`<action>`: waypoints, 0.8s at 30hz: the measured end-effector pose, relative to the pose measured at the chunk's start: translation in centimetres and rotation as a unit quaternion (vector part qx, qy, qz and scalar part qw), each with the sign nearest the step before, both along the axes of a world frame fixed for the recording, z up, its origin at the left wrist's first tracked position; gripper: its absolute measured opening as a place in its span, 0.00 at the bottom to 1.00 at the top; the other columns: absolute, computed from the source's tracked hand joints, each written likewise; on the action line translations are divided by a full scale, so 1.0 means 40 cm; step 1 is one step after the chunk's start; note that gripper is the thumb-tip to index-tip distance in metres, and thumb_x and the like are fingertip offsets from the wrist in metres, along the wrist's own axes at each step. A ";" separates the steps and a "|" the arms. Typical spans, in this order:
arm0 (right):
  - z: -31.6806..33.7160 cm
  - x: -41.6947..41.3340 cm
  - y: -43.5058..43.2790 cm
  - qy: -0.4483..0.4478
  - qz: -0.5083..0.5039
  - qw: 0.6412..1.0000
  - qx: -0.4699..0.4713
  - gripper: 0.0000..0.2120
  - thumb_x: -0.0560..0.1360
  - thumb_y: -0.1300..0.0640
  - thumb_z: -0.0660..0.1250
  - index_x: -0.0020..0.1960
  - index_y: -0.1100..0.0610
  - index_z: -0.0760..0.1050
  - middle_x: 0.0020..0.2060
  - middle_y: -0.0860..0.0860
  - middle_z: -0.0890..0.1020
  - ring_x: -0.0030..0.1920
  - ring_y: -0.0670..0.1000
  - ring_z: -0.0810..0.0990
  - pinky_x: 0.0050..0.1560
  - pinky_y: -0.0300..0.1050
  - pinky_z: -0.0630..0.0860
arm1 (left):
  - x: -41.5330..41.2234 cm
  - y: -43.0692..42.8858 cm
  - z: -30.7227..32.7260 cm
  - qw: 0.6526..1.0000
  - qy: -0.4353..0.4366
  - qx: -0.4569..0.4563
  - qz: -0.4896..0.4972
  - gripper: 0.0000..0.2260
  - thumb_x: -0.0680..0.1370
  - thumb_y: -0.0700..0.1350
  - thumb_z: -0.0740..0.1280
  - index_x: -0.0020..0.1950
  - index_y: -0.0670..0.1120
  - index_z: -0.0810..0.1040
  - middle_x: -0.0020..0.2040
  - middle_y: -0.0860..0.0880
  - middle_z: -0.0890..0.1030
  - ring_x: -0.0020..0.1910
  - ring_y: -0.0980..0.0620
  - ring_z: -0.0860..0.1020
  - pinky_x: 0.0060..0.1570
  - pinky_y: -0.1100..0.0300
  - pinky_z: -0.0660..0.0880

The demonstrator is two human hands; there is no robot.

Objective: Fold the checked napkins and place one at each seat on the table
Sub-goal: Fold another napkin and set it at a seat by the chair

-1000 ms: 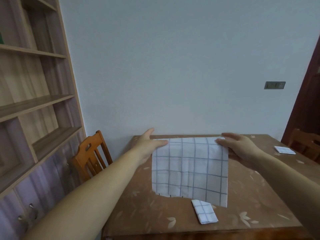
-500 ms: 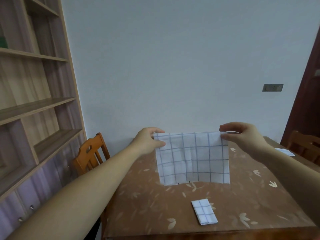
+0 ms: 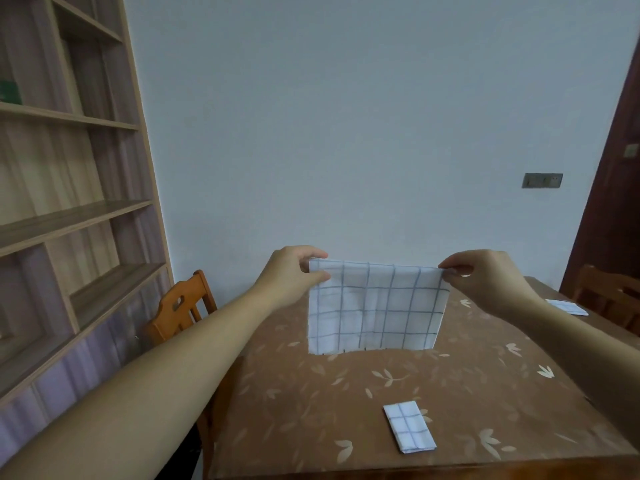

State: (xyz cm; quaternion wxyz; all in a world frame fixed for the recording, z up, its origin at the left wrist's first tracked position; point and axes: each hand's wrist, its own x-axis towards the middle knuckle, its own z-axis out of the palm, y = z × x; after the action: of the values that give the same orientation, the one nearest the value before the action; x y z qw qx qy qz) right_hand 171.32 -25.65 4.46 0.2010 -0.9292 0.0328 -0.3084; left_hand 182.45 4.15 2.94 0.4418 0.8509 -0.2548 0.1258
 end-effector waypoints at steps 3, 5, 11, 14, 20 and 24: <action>0.003 -0.004 0.006 0.000 -0.003 1.000 -0.005 0.07 0.74 0.64 0.69 0.47 0.57 0.85 0.35 0.47 0.81 0.40 0.47 0.78 0.39 0.32 0.68 | -0.012 0.005 0.009 1.000 -0.016 0.001 0.003 0.13 0.73 0.46 0.75 0.57 0.50 0.83 0.48 0.55 0.82 0.48 0.58 0.80 0.51 0.62 0.76; 0.006 -0.007 0.011 0.003 -0.006 1.000 -0.006 0.06 0.74 0.64 0.69 0.46 0.58 0.85 0.35 0.47 0.81 0.41 0.49 0.79 0.42 0.38 0.69 | -0.020 0.008 0.016 1.000 -0.023 0.007 -0.003 0.07 0.73 0.45 0.74 0.51 0.50 0.84 0.44 0.57 0.83 0.45 0.61 0.80 0.45 0.66 0.74; 0.028 -0.008 0.019 0.028 -0.007 1.000 -0.002 0.07 0.74 0.62 0.69 0.42 0.52 0.83 0.34 0.47 0.81 0.38 0.46 0.77 0.37 0.30 0.66 | -0.026 0.029 0.039 0.997 -0.035 0.075 -0.008 0.05 0.75 0.48 0.73 0.45 0.48 0.85 0.40 0.55 0.80 0.40 0.57 0.76 0.38 0.66 0.69; 0.048 -0.015 0.025 0.058 0.025 0.997 0.037 0.06 0.74 0.58 0.70 0.39 0.50 0.80 0.34 0.46 0.82 0.39 0.44 0.78 0.37 0.34 0.69 | -0.025 0.051 0.050 0.992 -0.021 0.124 0.004 0.05 0.75 0.48 0.72 0.46 0.47 0.83 0.46 0.52 0.75 0.45 0.55 0.74 0.43 0.62 0.70; 0.071 0.016 0.114 0.049 0.158 0.972 0.164 0.06 0.75 0.62 0.71 0.39 0.56 0.81 0.31 0.51 0.82 0.33 0.47 0.78 0.41 0.43 0.74 | -0.061 0.020 0.064 0.978 0.030 0.199 -0.054 0.14 0.75 0.53 0.71 0.59 0.51 0.77 0.54 0.51 0.78 0.51 0.54 0.77 0.54 0.59 0.74; 0.083 0.035 0.205 0.051 0.240 0.949 0.198 0.05 0.74 0.63 0.72 0.40 0.58 0.82 0.31 0.48 0.83 0.32 0.41 0.79 0.36 0.34 0.76 | -0.090 -0.071 0.077 0.991 0.016 0.103 -0.086 0.14 0.75 0.54 0.72 0.54 0.46 0.82 0.44 0.52 0.81 0.43 0.57 0.78 0.47 0.62 0.73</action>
State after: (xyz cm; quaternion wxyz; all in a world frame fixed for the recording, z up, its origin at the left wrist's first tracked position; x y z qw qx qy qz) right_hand 172.72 -17.45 7.80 0.4472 -0.8655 -0.1208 -0.1905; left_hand 178.86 1.31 6.00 0.3653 0.8685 -0.3317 0.0472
